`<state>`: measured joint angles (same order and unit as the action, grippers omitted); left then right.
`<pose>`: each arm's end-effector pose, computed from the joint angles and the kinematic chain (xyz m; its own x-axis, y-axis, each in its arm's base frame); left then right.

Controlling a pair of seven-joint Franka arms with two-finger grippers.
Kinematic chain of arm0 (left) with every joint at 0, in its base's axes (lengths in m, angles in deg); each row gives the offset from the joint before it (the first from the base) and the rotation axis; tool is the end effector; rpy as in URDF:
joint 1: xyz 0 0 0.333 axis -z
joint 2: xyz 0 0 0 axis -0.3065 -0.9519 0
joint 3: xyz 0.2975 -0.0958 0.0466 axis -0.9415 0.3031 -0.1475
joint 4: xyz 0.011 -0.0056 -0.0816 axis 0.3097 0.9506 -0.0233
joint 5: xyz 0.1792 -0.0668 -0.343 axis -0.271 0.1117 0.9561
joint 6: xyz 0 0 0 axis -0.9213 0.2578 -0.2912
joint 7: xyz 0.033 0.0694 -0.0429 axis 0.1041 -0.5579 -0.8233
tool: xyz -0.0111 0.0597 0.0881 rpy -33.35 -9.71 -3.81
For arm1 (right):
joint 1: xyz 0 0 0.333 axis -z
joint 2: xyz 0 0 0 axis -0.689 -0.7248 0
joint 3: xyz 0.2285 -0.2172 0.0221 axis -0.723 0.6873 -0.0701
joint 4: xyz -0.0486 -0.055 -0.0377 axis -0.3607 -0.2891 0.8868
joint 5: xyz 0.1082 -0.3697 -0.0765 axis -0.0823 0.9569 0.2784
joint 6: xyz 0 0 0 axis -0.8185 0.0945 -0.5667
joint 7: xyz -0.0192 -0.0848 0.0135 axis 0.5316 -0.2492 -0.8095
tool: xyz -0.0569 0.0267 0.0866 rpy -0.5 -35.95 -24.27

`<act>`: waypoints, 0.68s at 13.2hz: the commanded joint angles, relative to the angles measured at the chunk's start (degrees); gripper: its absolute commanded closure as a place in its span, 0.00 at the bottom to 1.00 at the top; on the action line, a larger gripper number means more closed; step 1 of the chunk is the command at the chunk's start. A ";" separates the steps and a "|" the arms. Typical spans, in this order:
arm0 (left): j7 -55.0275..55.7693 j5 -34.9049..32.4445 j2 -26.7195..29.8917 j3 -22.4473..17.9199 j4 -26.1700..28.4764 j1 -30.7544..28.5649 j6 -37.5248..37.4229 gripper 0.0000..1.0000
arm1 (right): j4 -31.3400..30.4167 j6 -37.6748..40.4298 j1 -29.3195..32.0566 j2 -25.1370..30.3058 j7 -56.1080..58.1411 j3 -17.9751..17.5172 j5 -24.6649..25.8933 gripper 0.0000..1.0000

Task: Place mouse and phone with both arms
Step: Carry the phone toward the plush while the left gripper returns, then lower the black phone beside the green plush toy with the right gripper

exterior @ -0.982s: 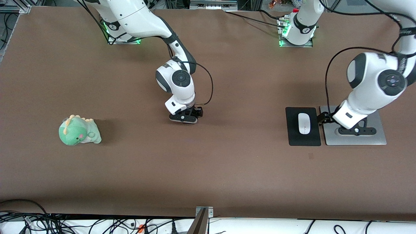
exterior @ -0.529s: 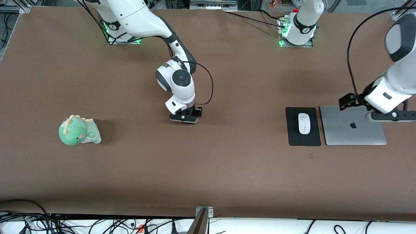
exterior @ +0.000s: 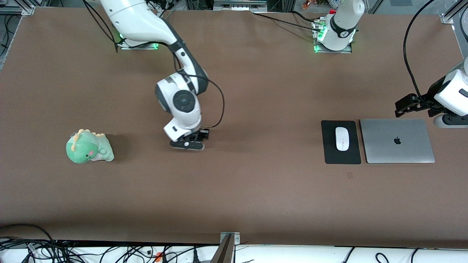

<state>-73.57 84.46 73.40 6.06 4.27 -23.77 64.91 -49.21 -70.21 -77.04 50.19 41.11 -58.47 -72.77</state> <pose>0.6022 -0.0039 0.5838 0.9998 0.0211 -0.0024 0.0210 -0.9988 -0.0450 0.5937 0.3368 0.2453 0.9988 -0.0338 0.0356 -0.0368 -0.9955 0.0872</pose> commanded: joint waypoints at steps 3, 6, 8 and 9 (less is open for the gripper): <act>-1.10 1.17 -1.46 0.58 -3.93 0.30 -1.61 0.00 | -5.39 0.94 9.30 5.37 15.21 -0.40 -3.05 1.00; -0.92 2.74 -2.16 0.41 -4.02 -0.31 -1.26 0.00 | -8.73 0.50 18.00 6.96 24.28 -0.31 -3.13 1.00; -1.70 6.25 -2.34 -0.29 -4.11 -1.19 -1.26 0.00 | -12.76 -2.21 22.05 8.54 25.16 -0.31 -3.22 1.00; -1.80 6.18 -2.43 -0.21 -4.11 -1.81 -1.17 0.00 | -16.09 -7.10 23.37 9.50 25.08 -0.23 -3.40 1.00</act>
<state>-73.60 88.82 72.17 5.88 2.45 -24.22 64.73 -57.93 -71.71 -55.64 55.26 65.41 -57.76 -75.18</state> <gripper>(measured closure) 0.000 0.203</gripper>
